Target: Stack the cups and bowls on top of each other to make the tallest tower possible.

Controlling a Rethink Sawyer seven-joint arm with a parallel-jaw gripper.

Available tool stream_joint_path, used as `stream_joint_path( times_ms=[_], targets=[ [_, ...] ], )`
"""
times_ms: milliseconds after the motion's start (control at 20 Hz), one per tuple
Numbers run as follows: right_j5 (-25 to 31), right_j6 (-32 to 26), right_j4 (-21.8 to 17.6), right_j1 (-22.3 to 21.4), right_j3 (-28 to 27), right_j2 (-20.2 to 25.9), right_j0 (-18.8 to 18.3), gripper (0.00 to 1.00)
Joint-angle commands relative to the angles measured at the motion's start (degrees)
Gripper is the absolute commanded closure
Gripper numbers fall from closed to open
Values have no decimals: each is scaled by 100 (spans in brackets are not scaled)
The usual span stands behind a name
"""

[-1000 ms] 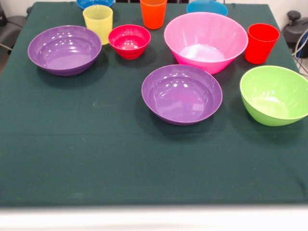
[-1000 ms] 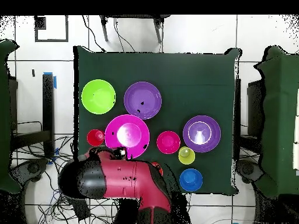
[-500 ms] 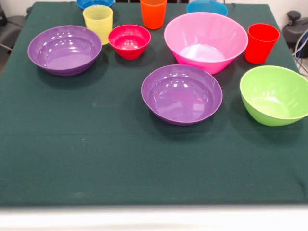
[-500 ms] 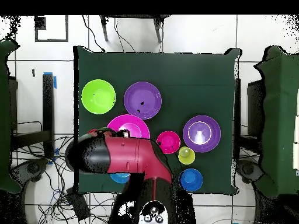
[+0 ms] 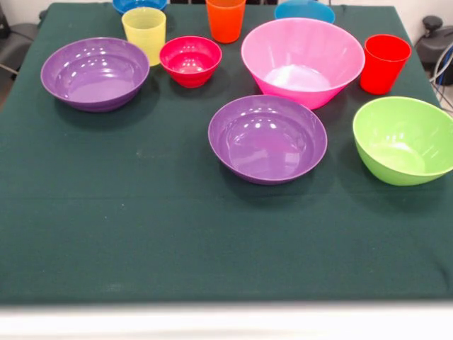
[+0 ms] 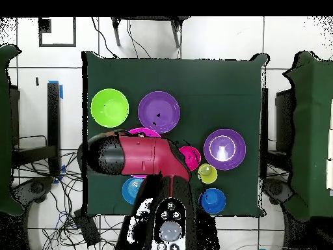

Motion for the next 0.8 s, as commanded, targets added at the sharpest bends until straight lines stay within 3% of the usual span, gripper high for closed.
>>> stream_joint_path(
  times_ms=[50,550,800],
  targets=[
    [670,426,-186,723,-650,295,-112,0],
    [-7,516,-330,932,-449,159,-30,0],
    [-90,561,-351,1050,-462,122,50,0]
  ],
)
